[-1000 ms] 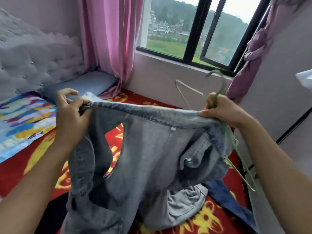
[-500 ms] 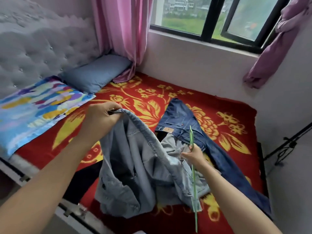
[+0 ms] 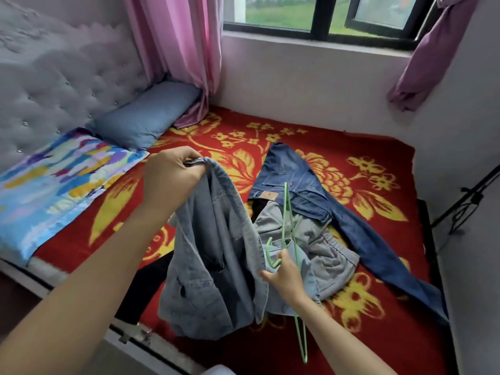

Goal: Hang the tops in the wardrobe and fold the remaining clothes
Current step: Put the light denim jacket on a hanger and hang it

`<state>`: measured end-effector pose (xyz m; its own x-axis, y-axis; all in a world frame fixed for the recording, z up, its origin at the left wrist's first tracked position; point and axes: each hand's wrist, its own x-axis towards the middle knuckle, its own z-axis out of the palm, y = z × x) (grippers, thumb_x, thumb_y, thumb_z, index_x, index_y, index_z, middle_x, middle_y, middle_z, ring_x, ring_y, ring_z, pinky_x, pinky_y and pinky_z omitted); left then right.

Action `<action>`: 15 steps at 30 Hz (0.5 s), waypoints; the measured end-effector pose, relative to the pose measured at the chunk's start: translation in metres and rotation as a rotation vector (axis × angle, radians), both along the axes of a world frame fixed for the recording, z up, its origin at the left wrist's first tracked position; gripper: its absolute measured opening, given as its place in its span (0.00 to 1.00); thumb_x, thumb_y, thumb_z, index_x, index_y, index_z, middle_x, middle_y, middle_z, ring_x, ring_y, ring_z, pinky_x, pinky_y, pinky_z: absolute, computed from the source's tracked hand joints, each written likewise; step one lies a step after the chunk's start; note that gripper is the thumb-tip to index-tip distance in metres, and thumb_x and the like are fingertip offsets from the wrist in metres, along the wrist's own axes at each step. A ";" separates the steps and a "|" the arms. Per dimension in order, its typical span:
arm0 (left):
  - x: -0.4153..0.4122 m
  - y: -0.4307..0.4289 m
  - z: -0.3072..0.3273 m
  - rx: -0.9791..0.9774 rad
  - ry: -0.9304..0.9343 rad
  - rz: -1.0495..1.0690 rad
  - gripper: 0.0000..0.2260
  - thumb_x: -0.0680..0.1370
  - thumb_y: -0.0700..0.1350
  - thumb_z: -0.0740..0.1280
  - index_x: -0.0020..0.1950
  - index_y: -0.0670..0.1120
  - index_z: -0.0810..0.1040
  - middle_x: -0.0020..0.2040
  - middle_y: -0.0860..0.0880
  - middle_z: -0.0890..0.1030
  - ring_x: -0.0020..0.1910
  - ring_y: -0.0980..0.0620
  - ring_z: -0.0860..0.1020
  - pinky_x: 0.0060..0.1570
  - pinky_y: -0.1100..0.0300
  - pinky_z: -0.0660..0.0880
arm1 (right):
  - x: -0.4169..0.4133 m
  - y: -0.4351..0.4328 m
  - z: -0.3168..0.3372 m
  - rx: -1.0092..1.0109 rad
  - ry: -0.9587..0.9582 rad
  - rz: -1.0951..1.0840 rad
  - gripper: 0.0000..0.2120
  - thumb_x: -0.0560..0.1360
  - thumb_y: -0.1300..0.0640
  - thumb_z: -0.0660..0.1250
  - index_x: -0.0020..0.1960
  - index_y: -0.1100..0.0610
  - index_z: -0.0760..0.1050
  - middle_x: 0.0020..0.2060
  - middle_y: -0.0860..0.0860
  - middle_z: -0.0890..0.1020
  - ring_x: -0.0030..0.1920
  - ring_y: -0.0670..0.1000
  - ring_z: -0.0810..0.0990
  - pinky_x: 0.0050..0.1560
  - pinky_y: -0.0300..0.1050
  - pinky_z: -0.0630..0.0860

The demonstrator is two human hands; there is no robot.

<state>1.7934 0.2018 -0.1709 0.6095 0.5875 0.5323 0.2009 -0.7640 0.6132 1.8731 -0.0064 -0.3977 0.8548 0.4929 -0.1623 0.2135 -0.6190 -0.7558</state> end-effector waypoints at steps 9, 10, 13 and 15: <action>0.003 0.000 0.014 -0.050 -0.067 -0.023 0.03 0.70 0.40 0.70 0.39 0.47 0.83 0.32 0.59 0.78 0.33 0.65 0.75 0.37 0.70 0.69 | 0.005 0.009 0.001 0.066 0.119 -0.446 0.18 0.71 0.64 0.66 0.34 0.53 0.57 0.28 0.49 0.68 0.36 0.55 0.71 0.36 0.45 0.63; 0.005 -0.004 0.015 -0.053 -0.068 -0.029 0.03 0.70 0.40 0.71 0.40 0.47 0.83 0.33 0.57 0.78 0.33 0.64 0.75 0.38 0.69 0.70 | 0.000 0.014 0.001 0.105 0.146 -0.474 0.16 0.71 0.65 0.65 0.35 0.53 0.58 0.29 0.49 0.69 0.37 0.55 0.72 0.37 0.46 0.64; 0.006 -0.007 0.018 -0.061 -0.073 -0.053 0.02 0.70 0.40 0.71 0.39 0.46 0.83 0.32 0.59 0.78 0.32 0.68 0.74 0.36 0.71 0.68 | -0.010 0.024 0.003 0.215 0.168 -0.491 0.12 0.71 0.64 0.67 0.43 0.58 0.63 0.36 0.53 0.75 0.42 0.59 0.76 0.44 0.50 0.71; 0.004 -0.002 0.019 -0.080 -0.072 -0.056 0.02 0.70 0.39 0.71 0.39 0.45 0.83 0.32 0.61 0.77 0.31 0.69 0.74 0.35 0.74 0.67 | -0.015 0.026 0.001 0.249 0.080 -0.455 0.17 0.69 0.62 0.74 0.46 0.60 0.65 0.41 0.56 0.75 0.48 0.59 0.76 0.49 0.53 0.71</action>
